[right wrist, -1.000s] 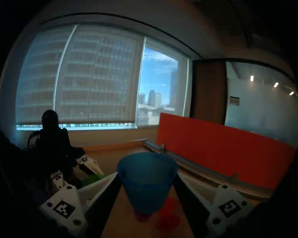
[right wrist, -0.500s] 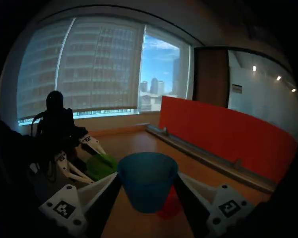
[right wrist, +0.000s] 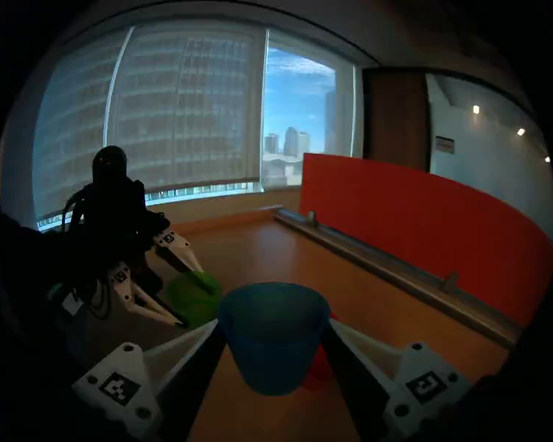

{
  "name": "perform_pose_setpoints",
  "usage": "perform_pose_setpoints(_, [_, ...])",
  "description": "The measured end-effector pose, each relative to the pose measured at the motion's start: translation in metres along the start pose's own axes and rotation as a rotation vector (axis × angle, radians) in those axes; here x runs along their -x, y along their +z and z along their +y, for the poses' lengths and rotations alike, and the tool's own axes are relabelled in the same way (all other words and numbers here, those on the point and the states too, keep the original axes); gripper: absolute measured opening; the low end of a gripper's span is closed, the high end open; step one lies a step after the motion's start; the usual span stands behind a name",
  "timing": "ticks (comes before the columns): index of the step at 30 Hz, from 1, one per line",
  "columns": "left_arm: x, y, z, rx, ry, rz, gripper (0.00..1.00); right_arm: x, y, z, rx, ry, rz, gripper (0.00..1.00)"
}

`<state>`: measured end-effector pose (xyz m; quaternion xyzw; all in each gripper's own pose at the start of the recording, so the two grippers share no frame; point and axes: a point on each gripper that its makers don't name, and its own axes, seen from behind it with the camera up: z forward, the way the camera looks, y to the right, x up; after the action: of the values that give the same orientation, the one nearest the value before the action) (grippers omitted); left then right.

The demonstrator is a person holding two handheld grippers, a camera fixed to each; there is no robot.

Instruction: Pour water

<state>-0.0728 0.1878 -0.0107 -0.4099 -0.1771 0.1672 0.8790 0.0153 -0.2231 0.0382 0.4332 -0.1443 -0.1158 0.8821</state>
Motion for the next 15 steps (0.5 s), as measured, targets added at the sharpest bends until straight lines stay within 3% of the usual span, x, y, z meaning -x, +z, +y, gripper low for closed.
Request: perform_pose_setpoints(15, [0.043, 0.009, -0.009, 0.03, -0.025, -0.17, 0.82, 0.048, 0.019, -0.004, -0.044, 0.017, -0.104, 0.89])
